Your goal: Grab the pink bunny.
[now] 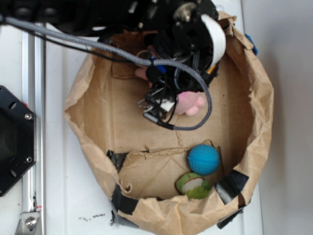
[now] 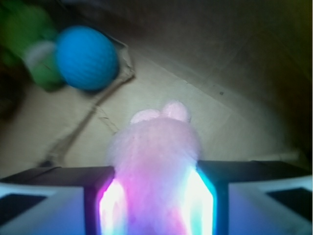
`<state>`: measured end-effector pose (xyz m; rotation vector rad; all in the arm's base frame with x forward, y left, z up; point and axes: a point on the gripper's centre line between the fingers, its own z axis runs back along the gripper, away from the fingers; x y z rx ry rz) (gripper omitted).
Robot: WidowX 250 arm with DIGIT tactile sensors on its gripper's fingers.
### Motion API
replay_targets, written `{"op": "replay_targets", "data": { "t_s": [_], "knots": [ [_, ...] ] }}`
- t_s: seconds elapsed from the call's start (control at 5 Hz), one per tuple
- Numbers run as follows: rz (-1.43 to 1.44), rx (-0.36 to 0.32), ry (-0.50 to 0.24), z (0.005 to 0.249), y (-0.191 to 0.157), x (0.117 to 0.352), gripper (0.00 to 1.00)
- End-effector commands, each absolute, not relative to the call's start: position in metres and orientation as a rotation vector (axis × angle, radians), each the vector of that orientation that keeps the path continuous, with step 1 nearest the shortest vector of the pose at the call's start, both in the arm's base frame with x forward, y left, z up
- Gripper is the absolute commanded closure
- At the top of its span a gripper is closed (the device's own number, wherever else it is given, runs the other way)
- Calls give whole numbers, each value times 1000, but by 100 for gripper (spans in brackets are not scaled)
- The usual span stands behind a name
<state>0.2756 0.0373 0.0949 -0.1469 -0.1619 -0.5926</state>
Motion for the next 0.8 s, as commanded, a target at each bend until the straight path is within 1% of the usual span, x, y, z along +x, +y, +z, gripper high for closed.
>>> {"op": "replay_targets", "data": {
  "t_s": [0.0,0.2,0.4,0.6],
  "knots": [
    [-276,-136,-154,160,-7,274,100],
    [-198,-174,-72,169,-18,272,100],
    [-198,-142,-88,171,-19,276,100],
    [-177,-133,-95,169,-16,277,100]
  ]
}}
